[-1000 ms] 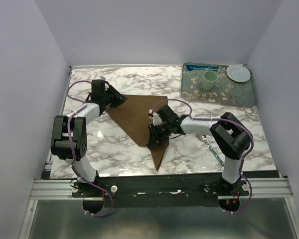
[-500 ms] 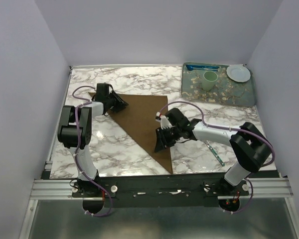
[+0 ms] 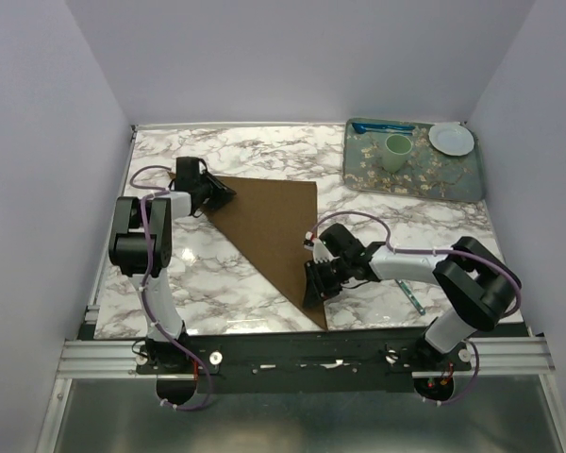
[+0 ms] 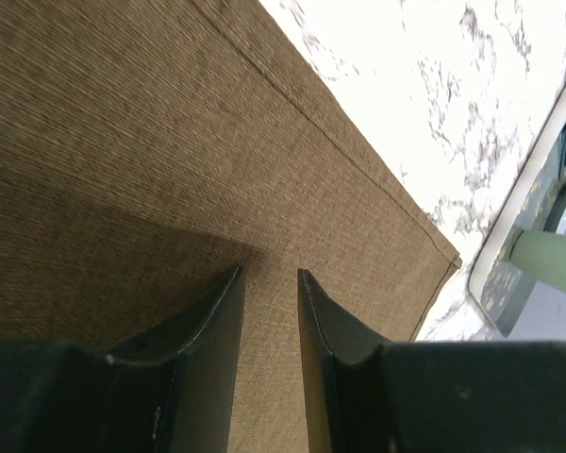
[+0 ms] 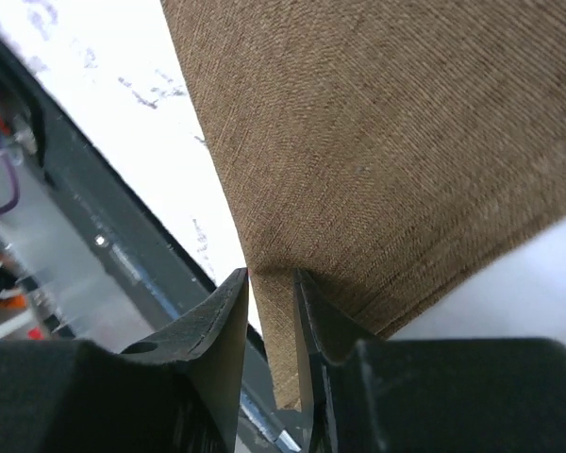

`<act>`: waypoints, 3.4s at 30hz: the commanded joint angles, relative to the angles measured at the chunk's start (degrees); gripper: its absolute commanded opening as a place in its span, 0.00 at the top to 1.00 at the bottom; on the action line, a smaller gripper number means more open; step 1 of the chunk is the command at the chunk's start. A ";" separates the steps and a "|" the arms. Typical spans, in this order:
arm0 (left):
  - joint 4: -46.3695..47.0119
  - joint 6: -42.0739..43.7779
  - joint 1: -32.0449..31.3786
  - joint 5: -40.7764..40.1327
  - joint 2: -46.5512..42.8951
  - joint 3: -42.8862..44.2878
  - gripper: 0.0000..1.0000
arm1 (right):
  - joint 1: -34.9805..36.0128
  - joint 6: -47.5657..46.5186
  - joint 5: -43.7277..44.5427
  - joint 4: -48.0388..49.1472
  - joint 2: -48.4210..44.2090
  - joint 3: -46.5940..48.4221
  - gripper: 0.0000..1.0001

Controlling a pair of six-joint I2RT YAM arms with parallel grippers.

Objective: Fold the napkin, place the utensils inside, and roll it up
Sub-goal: Fold the napkin, then grab a utensil with the right arm

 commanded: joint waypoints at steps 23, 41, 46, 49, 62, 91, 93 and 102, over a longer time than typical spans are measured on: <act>-15.59 16.20 -27.48 -3.70 -35.01 1.05 0.27 | -35.53 47.61 38.20 -47.17 -30.02 5.33 0.09; -11.38 19.29 -33.84 9.39 -45.03 -9.06 0.30 | -40.38 16.95 33.27 -28.21 -13.23 1.73 0.17; -11.38 19.64 -33.84 11.24 -45.74 -10.82 0.29 | -40.38 16.50 32.57 -25.72 -10.95 0.58 0.28; -11.03 19.38 -33.93 11.59 -45.82 -11.25 0.30 | -39.59 18.87 28.09 -23.44 -9.37 -0.65 0.33; -10.15 18.41 -32.96 13.62 -45.74 -11.43 0.30 | -30.36 35.85 28.33 -22.10 -3.30 7.42 0.49; -7.60 14.98 -29.89 18.72 -47.40 -12.66 0.23 | -22.54 -4.51 31.58 -33.00 2.04 11.38 0.12; -8.91 14.64 -29.01 18.02 -48.10 -12.66 0.20 | -20.53 -0.83 37.10 -34.85 3.11 12.78 0.31; -19.10 13.59 -20.04 11.18 -50.22 -11.17 0.18 | -17.26 2.19 40.56 -30.12 -2.15 7.88 0.83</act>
